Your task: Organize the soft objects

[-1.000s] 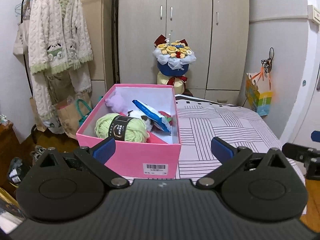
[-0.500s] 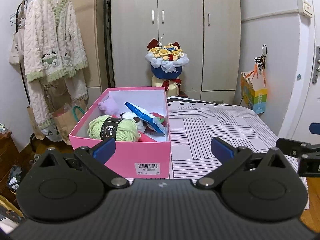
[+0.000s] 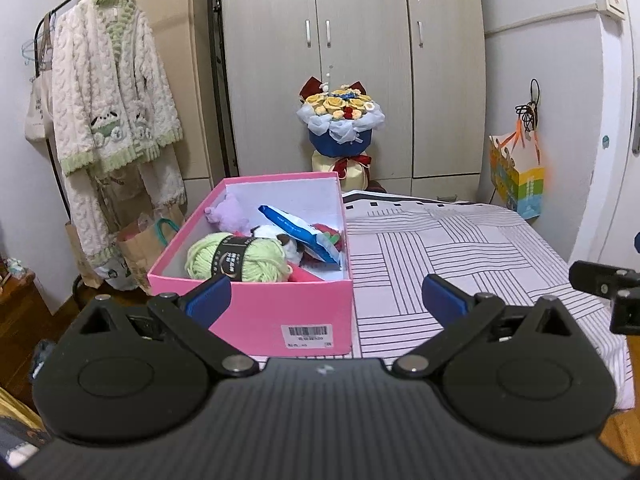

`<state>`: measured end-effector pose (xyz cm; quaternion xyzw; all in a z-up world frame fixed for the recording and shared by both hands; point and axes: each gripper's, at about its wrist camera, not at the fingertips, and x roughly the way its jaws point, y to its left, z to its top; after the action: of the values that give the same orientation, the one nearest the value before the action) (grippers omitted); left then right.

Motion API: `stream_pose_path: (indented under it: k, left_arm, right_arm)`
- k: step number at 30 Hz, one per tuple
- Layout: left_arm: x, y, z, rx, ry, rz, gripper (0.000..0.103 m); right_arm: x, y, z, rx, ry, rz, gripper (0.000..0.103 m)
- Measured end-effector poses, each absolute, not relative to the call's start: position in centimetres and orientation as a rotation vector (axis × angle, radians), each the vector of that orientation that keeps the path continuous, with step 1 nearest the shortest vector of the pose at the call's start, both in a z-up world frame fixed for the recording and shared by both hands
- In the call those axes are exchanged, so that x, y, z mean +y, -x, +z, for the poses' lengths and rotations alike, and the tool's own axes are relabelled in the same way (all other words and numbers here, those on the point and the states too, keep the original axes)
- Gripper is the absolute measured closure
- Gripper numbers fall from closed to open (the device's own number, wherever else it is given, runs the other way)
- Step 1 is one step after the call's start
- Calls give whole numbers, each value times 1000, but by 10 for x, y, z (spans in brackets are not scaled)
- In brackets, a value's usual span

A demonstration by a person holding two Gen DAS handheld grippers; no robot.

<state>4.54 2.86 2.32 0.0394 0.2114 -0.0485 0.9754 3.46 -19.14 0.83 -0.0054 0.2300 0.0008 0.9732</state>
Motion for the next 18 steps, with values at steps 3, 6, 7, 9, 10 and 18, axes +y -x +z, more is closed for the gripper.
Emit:
stream_pose_path:
  k: [3,6,7,9,10,18]
  left_arm:
    - [30,-45,23,428,-93,-93,0]
    - [31,-44,21,426,-95,-90,0]
    - [32,-43,20,426,-93,-88,0]
    - [33,-42,19,429,-80,-90,0]
    - [34,-41,19,431,-72,-91,0]
    - [37,-39,16,423,-87,-92,0]
  right_arm:
    - [-191,-36,6,470,14,-5,0]
    - [-190,-36,7,468,20,-11,0]
    - [-190,-35,7,467,23,-15,0]
    - [-188,-34,8,466,30,-16,0]
    - [-188,-34,8,466,32,-15,0]
    - [-189,-30,10,452,11,5,0]
